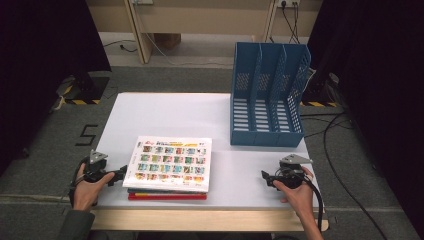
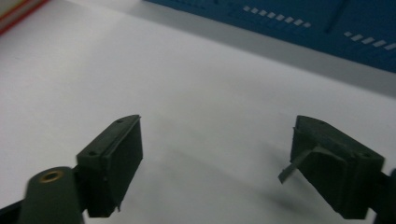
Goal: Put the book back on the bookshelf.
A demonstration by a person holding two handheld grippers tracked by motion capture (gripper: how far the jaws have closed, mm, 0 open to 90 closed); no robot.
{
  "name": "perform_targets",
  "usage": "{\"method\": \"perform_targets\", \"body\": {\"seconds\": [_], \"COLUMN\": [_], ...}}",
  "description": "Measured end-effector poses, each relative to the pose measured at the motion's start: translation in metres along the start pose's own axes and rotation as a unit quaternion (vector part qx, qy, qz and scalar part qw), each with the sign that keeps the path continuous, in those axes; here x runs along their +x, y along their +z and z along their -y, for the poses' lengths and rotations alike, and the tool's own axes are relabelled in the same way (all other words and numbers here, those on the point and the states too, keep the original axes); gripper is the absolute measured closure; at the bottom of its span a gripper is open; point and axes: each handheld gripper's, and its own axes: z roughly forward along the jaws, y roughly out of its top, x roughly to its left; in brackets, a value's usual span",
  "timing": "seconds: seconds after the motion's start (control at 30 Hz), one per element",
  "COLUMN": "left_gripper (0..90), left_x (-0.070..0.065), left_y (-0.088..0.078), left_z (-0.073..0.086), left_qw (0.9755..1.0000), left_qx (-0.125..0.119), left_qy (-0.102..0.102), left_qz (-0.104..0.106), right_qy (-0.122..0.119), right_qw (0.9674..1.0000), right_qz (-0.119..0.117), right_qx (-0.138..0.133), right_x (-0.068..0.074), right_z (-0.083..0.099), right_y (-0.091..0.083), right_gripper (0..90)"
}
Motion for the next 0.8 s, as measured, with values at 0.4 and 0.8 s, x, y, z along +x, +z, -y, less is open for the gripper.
{"method": "perform_targets", "body": {"seconds": [0.4,0.8], "left_gripper": [14.8,15.0], "left_x": [-0.003,-0.010], "left_y": [-0.017,-0.023], "left_z": [-0.013,-0.018], "left_qw": [1.0000,0.9991], "left_qx": [-0.007,-0.011], "left_qy": [0.004,0.016], "left_qz": [0.004,0.038], "right_qy": [-0.032,-0.048], "right_qw": [0.9969,0.9910], "right_qz": [-0.066,-0.121], "right_qx": [-0.028,-0.030], "right_x": [0.038,0.074], "right_z": [-0.015,-0.033], "right_y": [-0.007,0.002], "right_gripper": [15.9,16.9]}}
